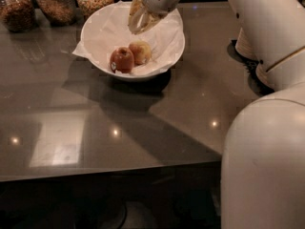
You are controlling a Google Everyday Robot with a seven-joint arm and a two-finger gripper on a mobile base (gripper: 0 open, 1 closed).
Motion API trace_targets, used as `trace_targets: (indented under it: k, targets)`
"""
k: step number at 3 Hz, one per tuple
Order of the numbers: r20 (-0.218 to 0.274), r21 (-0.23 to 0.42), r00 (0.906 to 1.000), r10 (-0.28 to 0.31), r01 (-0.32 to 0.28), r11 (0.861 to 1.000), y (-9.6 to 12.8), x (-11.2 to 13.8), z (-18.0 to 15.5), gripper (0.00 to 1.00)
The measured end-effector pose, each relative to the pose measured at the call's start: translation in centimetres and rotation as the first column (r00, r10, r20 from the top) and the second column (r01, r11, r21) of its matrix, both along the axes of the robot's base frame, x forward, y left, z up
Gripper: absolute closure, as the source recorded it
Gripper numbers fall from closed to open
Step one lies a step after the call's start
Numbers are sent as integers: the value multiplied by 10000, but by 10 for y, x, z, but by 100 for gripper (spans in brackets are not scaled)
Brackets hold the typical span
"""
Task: Pick apple from white bowl
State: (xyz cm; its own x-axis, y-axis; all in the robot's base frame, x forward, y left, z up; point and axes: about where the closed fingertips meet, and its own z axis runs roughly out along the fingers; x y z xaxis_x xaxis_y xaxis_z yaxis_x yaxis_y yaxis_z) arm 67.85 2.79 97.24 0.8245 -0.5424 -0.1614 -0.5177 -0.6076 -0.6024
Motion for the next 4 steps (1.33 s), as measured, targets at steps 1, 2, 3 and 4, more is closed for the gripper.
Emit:
trace_targets:
  k: [1, 2, 3, 4]
  targets:
    - [25, 104, 10000, -54, 54, 9999, -3, -1, 3, 87]
    - [25, 197, 10000, -58, 58, 9998, -4, -2, 4, 67]
    - [-20, 302, 10000, -12, 12, 9995, -3, -5, 4, 43]
    - [-208, 437, 9996, 206, -197, 9989, 5, -10, -5, 30]
